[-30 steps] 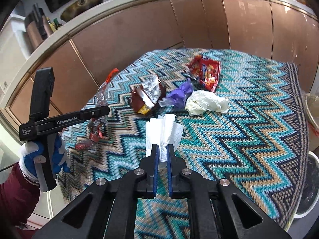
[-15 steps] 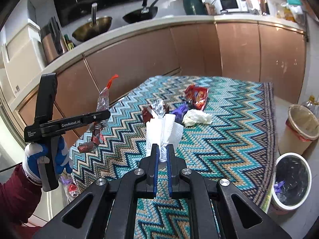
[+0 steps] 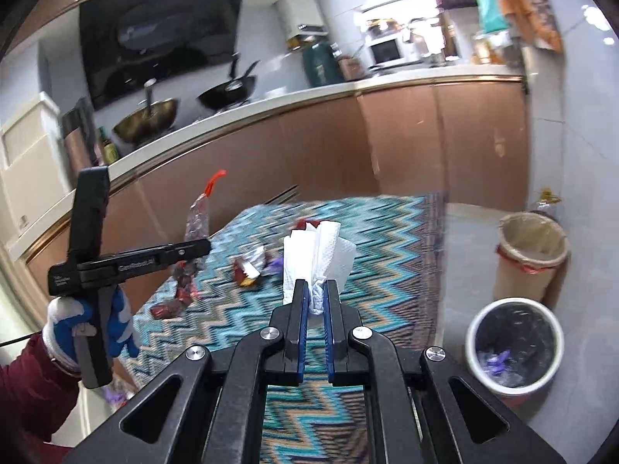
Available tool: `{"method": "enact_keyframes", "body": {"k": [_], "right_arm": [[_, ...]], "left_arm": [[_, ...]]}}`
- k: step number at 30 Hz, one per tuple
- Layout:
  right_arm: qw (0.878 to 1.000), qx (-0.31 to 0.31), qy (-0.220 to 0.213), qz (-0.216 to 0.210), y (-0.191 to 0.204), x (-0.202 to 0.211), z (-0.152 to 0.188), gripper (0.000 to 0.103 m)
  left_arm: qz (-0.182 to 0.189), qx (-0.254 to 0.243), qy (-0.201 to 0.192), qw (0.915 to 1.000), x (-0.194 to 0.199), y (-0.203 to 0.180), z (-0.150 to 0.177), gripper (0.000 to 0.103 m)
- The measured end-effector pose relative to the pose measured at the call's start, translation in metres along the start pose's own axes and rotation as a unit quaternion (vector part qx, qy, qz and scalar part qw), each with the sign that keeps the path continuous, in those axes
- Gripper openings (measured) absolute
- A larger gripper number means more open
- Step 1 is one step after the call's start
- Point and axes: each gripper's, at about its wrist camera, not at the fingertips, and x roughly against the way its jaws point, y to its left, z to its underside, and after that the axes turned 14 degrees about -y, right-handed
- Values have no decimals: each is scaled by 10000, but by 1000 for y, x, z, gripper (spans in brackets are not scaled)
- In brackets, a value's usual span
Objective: Collect trash
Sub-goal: 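Carry the tissue and clear bag to the white bin and open both tools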
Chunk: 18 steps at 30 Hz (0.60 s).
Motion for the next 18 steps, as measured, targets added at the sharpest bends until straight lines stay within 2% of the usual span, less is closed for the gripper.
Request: {"method": "enact_keyframes", "body": {"k": [10,18], "right_arm": [[9932,-371,-286,1067,-77,17,-2,8],[9804,-487,-259,1891,-137,14,0,8]], "left_arm": [[827,-499,212,9951,-68,-97,-22,12],[1358,-783,582,9859,-148,-176,-15,12]]}}
